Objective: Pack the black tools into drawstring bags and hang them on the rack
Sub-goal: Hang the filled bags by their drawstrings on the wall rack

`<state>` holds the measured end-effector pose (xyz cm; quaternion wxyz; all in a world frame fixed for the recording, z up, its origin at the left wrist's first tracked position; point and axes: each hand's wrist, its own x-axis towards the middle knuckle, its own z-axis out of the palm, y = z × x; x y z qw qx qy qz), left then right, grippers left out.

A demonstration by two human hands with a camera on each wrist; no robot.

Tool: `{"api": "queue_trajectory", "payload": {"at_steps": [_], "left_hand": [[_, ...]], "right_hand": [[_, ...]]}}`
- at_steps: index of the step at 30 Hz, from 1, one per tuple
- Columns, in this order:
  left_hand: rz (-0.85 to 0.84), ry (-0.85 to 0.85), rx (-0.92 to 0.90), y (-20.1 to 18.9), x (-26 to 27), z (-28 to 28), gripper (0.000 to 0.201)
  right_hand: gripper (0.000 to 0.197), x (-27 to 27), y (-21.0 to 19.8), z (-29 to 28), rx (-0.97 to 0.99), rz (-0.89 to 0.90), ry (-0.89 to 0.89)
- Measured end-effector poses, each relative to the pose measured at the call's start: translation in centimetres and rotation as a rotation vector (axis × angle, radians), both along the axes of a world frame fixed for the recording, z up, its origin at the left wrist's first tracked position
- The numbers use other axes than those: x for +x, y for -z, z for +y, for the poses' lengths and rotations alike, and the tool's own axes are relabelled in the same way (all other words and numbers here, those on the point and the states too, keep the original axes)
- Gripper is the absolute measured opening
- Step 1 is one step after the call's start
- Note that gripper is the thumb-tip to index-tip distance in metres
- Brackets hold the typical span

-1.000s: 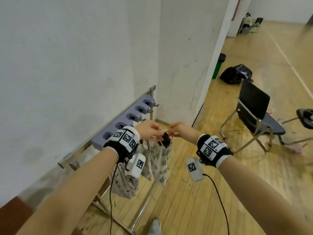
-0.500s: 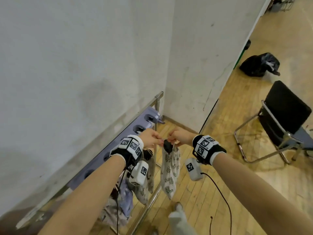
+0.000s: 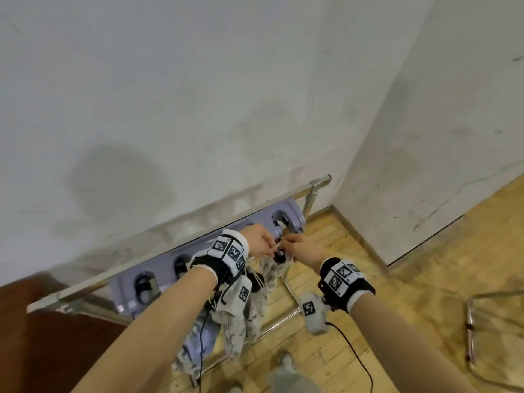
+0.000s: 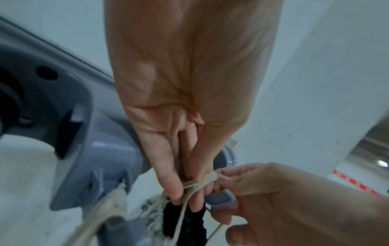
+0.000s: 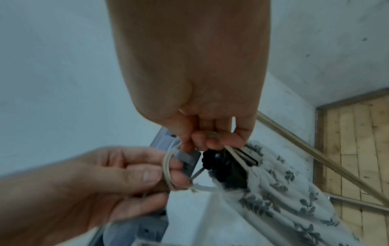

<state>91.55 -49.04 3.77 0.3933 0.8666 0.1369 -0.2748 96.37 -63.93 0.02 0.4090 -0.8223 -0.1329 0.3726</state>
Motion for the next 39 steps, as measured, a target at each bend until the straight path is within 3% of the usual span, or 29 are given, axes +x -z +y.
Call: {"api": "queue_trajectory", "payload": {"at_steps": [5,10,13,16,22,26,28,33,39], "left_hand": [[0.037,0.084,0.102,0.6,-0.6,0.1,0.024],[0.051,0.116,0.128,0.3,-1.2,0.2,0.026],[0.001,0.135,0.111,-0.2,-1.9,0.3,0.026],[-0.04,0.099,0.037,-1.0,-3.1,0.7,0.025],[-0.16,0.073,-0.051,-1.9,-7.3,1.9,0.021],[-0.273,0.028,-0.018,-2.5,-11.4,3.3,0.034],[-0.312,0.003,-0.031,-3.4,-14.1,3.7,0.03],[-0.431,-0.102,-0.031,-5.2,-22.0,5.6,0.024],[-0.549,-0.628,0.043,-5.1,-37.4,12.5,0.034]], "right_hand": [[0.021,0.0,0.4,-0.4,-0.061,0.027,-0.075],[0.028,-1.0,0.8,-2.2,-0.069,0.012,-0.022],[0.031,-1.8,0.2,-3.5,-0.088,0.031,0.065],[0.022,-3.2,-1.3,-4.8,-0.06,0.06,0.184],[0.021,-9.0,-4.0,-6.6,0.002,-0.03,0.356],[0.024,-14.2,-5.9,-6.3,0.001,-0.056,0.374],[0.021,-16.6,-6.9,-5.3,0.016,-0.099,0.364],[0.022,-22.3,-8.7,-0.3,0.113,-0.212,0.177],[0.026,-32.3,-7.5,10.7,0.133,-0.254,-0.225]]}}
